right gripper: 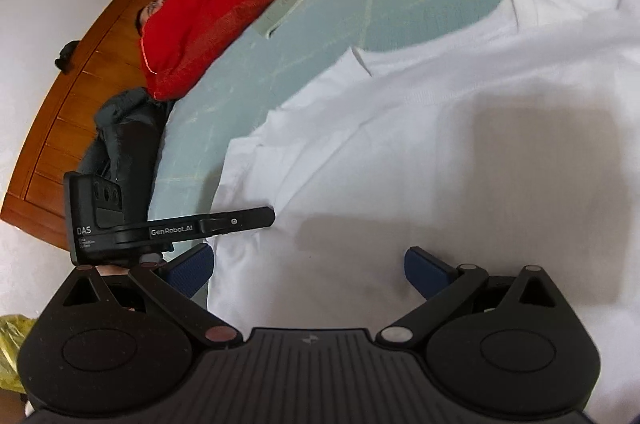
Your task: Fold clothes
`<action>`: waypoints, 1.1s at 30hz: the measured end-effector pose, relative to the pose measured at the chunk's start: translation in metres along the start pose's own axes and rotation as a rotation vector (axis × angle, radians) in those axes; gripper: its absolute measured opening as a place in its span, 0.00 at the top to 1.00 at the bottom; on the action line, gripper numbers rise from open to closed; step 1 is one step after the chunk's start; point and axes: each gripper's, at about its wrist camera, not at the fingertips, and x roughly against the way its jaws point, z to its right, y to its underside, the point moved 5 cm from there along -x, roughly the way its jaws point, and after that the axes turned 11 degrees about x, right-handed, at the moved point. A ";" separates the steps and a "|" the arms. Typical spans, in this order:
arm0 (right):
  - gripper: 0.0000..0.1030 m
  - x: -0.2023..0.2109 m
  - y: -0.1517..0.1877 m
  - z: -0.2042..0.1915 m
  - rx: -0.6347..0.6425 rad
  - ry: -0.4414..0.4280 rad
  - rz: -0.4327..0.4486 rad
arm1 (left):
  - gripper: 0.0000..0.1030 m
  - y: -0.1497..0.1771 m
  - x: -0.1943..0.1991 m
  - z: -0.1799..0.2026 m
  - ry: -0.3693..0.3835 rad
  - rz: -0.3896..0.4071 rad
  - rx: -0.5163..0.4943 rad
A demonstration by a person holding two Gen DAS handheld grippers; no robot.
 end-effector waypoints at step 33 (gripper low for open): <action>0.00 0.108 0.034 0.041 0.172 0.017 0.252 | 0.85 0.017 0.013 0.188 -0.090 -0.020 -0.125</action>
